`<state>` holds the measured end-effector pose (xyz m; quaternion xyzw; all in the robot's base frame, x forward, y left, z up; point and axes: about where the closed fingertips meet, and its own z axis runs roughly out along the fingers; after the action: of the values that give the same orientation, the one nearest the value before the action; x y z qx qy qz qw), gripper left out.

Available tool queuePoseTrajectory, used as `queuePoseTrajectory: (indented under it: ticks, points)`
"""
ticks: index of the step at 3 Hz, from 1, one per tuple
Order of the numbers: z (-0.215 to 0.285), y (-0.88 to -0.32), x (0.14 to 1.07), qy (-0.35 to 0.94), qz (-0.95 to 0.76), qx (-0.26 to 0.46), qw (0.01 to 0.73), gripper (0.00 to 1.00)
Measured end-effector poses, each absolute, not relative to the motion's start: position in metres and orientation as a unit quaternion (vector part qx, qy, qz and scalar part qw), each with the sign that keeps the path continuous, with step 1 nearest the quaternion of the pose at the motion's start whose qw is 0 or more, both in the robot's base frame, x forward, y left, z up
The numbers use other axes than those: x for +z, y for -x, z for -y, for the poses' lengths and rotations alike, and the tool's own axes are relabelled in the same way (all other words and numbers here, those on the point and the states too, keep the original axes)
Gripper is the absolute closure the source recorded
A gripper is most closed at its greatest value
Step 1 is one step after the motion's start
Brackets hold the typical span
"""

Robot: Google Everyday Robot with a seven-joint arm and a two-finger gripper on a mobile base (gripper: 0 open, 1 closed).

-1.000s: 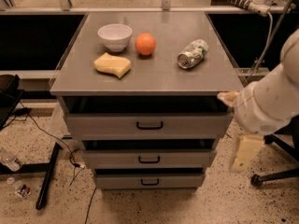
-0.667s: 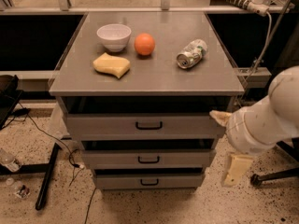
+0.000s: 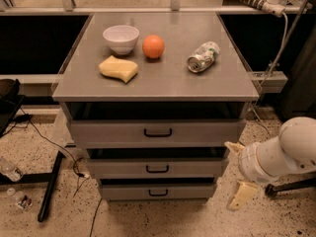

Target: Open bottom drawer

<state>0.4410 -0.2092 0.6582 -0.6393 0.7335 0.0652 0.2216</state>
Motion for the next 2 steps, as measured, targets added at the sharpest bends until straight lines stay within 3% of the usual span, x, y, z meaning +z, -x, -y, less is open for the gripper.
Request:
queuePoseTrajectory:
  ticks: [2]
  points:
    - [0.204, -0.438, 0.637, 0.643, -0.729, 0.078, 0.222, 0.0]
